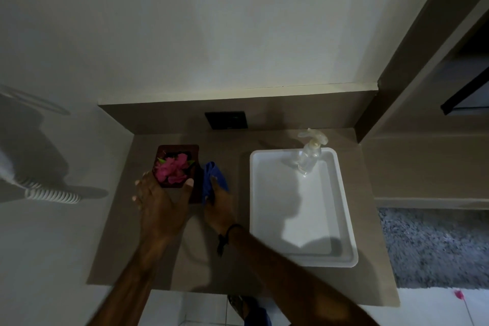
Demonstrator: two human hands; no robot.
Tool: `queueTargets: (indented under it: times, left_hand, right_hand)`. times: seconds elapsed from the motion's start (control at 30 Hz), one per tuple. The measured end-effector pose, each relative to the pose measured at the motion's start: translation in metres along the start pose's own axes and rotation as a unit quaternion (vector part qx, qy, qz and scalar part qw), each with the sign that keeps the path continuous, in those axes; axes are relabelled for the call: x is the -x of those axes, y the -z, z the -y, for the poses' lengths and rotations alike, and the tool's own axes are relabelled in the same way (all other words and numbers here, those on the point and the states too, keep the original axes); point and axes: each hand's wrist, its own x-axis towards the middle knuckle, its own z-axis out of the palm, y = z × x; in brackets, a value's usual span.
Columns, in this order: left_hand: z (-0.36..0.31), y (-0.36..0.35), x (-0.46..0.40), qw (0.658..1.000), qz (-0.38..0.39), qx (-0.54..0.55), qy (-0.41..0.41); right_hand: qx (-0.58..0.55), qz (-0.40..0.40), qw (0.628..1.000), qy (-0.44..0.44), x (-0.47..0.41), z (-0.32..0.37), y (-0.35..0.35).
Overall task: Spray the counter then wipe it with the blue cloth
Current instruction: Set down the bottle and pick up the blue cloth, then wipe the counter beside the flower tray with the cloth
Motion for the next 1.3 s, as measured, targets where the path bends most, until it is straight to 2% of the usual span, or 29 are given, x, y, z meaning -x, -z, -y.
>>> queueTargets:
  times: [0.17,0.37,0.53,0.6,0.67,1.03,1.23,1.3]
  left_hand:
    - [0.002,0.000,-0.001,1.000,-0.005,0.006,-0.003]
    - [0.001,0.000,0.002,1.000,-0.009,0.023,-0.004]
    - [0.001,-0.003,0.003,0.999,-0.018,0.046,0.001]
    - [0.002,-0.003,0.003,0.999,-0.012,0.045,0.010]
    - [0.002,-0.003,0.002,0.999,-0.011,0.042,0.013]
    - [-0.002,-0.004,0.004,0.999,-0.024,0.039,0.028]
    - [-0.005,-0.003,0.004,0.999,-0.006,0.011,0.047]
    - [-0.010,0.001,0.008,0.999,-0.041,-0.027,0.017]
  right_hand:
    - [0.117,0.010,0.993,-0.015,-0.045,-0.005,0.007]
    - [0.127,0.017,0.991,-0.025,-0.053,-0.009,0.009]
    - [0.025,-0.017,0.998,-0.052,-0.026,-0.018,-0.006]
    - [0.018,-0.030,0.998,-0.056,-0.025,-0.016,-0.008]
    - [0.012,-0.021,0.998,-0.060,-0.024,-0.009,-0.006]
    - [-0.209,0.025,0.975,-0.067,-0.001,0.072,0.043]
    - [-0.243,0.038,0.966,-0.080,0.017,0.080,0.073]
    - [-0.229,0.037,0.970,-0.072,0.020,0.075,0.084]
